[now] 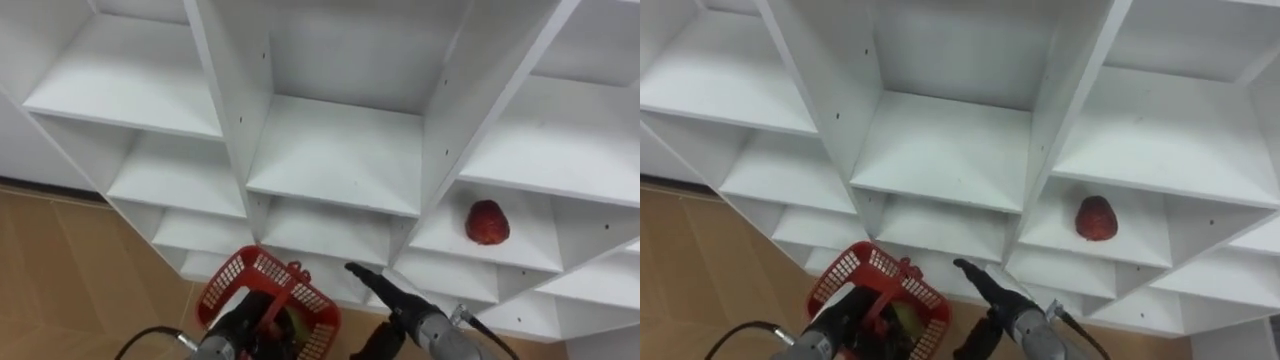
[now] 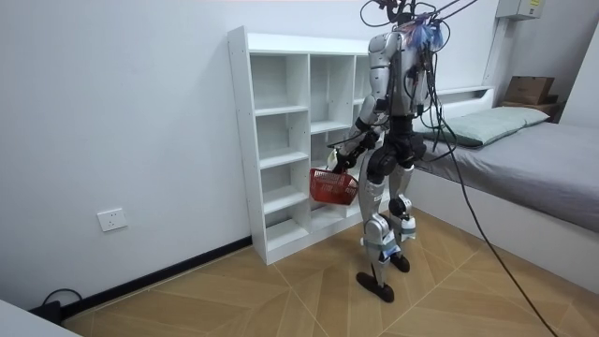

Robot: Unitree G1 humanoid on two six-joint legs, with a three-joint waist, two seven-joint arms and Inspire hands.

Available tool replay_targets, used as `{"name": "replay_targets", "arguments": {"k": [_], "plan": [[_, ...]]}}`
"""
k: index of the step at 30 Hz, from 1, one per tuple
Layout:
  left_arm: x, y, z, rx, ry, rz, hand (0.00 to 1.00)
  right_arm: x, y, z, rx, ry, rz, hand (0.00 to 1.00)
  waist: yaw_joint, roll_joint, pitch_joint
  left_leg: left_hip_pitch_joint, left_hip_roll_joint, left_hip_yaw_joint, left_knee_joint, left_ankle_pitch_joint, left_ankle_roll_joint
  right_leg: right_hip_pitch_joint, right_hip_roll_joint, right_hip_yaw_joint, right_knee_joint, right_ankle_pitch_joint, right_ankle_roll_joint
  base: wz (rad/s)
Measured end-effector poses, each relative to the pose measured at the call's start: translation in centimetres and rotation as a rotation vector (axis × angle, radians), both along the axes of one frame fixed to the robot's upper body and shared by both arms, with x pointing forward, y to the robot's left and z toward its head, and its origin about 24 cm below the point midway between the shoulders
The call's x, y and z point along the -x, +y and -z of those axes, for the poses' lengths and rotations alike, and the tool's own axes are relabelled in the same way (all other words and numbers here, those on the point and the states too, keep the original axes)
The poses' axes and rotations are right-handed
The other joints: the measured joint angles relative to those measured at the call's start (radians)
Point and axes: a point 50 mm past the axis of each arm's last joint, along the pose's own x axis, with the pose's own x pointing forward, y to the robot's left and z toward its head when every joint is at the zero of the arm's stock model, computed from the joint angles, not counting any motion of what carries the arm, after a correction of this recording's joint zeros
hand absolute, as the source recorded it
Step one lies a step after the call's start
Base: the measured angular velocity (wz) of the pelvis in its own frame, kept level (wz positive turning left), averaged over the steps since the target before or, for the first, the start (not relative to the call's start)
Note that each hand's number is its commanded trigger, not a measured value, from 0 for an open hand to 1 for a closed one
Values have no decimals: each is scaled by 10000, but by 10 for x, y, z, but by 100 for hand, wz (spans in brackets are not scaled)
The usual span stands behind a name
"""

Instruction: Collect fruits from the closet

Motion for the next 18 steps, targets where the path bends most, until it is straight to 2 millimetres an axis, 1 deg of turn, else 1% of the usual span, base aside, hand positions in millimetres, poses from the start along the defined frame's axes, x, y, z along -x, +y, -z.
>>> {"name": "replay_targets", "arguments": {"k": [2,6,10,13,15,18], "plan": [[3,5,0,4,-17,-232,100,4,-7,0,-103,-56,427,0,-40,-44,-45,71,2,53,-9,0,0,28,8,79,-2,-2,6,-8],[12,13,2,-41,70,-851,100,11,-19,1,-186,-132,1195,0,-218,-31,-43,425,22,125,-79,0,0,354,30,109,-93,-3,14,-3],[17,17,3,166,-19,-1357,100,12,-27,-1,-118,-478,1771,0,-320,0,-31,553,33,197,-111,-2,2,462,46,183,-82,-3,14,-5],[19,18,4,112,-64,-1548,100,9,-33,-3,-52,-757,2237,0,-340,9,-27,674,37,273,-214,-7,6,493,92,360,-64,-9,20,-8],[19,21,4,109,-65,-1712,100,8,-35,-5,-4,-973,2446,0,-350,14,-24,676,35,280,-211,-7,7,495,101,392,-64,-7,23,-2],[24,24,5,117,14,-1989,100,11,-37,-7,48,-1284,2872,0,-387,18,-28,711,40,279,-208,-6,7,522,116,423,-63,-6,21,0]]}}
